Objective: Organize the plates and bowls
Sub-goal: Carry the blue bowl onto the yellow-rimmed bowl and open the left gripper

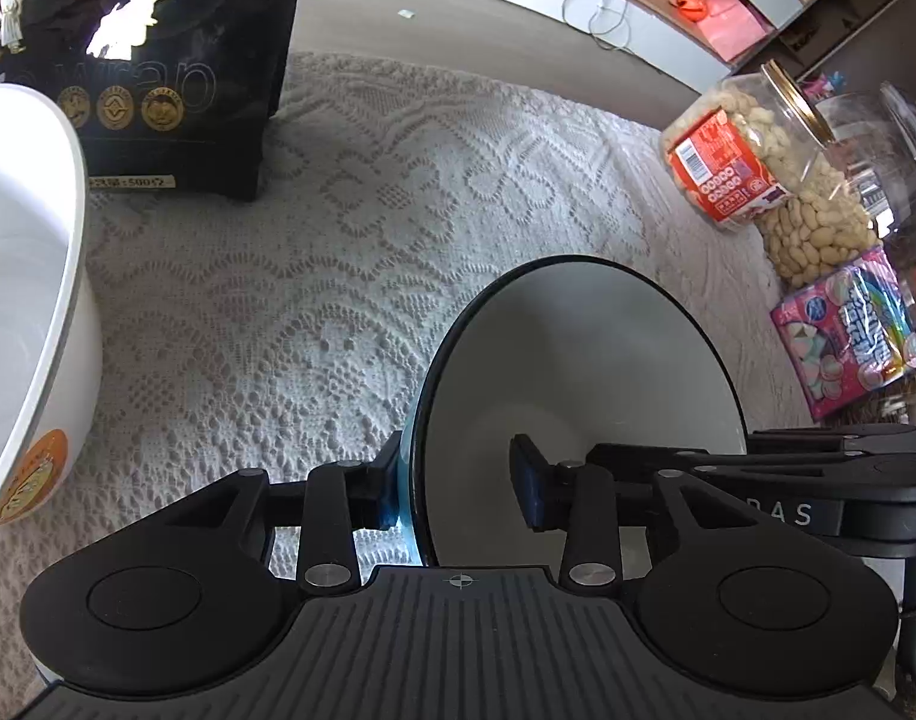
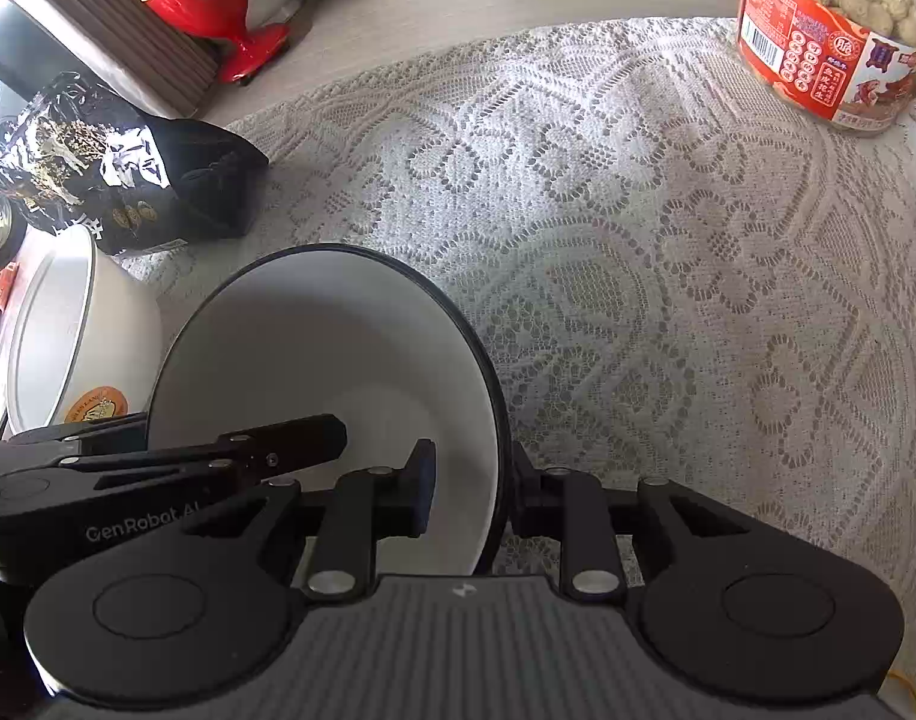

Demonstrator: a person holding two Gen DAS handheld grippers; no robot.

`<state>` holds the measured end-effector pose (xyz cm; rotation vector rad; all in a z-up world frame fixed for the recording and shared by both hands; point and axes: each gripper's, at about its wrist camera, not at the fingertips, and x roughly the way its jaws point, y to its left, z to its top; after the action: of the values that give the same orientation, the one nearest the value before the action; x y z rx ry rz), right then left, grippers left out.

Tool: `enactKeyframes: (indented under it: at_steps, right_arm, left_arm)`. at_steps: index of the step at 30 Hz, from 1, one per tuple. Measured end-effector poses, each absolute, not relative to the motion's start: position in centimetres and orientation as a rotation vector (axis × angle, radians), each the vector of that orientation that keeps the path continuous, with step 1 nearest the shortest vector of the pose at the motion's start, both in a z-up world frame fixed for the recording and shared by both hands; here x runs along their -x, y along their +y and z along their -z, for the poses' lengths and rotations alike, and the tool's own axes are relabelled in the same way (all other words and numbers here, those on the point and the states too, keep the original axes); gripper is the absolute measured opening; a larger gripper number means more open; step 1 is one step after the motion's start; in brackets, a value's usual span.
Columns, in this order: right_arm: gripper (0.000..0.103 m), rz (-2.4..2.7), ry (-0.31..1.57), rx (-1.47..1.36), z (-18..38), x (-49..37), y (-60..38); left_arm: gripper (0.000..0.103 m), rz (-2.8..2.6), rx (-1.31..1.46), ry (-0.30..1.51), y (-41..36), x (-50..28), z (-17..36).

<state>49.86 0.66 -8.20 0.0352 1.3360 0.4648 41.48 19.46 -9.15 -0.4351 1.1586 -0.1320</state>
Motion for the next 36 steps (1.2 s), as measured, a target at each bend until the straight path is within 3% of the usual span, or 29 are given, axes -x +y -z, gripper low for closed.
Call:
enactKeyframes:
  at_steps: [20, 29, 36]
  right_arm:
    - [0.028, -0.440, 1.337, -0.029, 8.1, -49.5, 0.5]
    - [0.028, -0.435, 1.255, -0.052, 2.4, -47.3, -3.0]
    - [0.030, -0.388, 1.190, -0.012, -2.2, -43.2, -9.6]
  left_arm:
    - [0.040, 0.059, 0.387, 1.186, 18.1, -41.4, 8.5]
    - [0.040, 0.136, 0.401, 1.105, 15.7, -39.4, 3.0]
    - [0.040, 0.233, 0.331, 1.175, 8.7, -37.2, -0.9]
